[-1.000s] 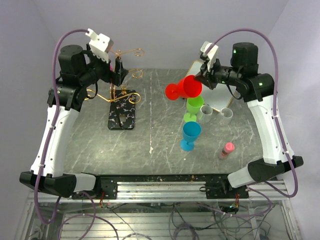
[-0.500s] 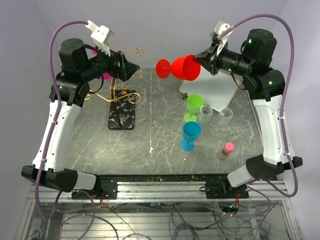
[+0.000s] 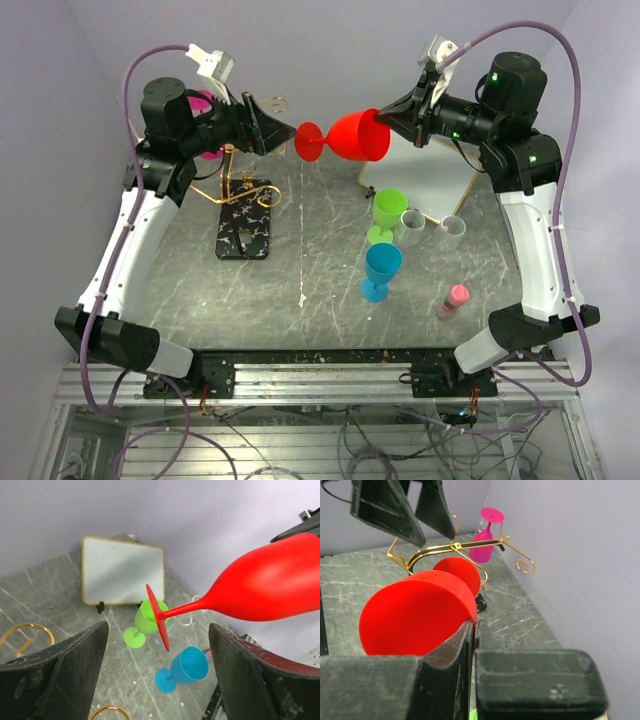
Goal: Place the wine glass upside down on the wine glass rack
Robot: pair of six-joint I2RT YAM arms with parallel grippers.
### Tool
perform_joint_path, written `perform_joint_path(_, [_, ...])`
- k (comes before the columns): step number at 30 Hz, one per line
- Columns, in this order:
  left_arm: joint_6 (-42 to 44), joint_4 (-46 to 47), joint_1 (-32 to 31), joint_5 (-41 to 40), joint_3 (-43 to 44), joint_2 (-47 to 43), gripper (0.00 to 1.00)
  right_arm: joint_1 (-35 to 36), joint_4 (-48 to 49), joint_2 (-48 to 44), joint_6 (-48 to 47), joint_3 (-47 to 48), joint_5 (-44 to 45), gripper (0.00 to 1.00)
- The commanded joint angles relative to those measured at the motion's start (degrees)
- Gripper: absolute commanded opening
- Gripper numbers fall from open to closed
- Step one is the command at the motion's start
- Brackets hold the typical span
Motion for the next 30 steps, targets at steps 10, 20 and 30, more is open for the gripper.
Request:
perform_joint_path(10, [-9.41,6.58,-2.63,4.36,-6.98,1.48,0.76,-0.31,3.66,0.71,2.21,0.84,-2.88,0.0])
perform_joint_path(20, [-7.64,5.3,-3.76,4.62,-6.51,2.64,0.48,-0.27,4.05,1.23,2.43,0.42,-3.53,0.0])
perform_joint_path(30, [-6.67,4.25,-4.0,4.46,-5.28,3.8,0.32,-0.25,3.54,0.7,1.01,-0.85,-2.31,0.0])
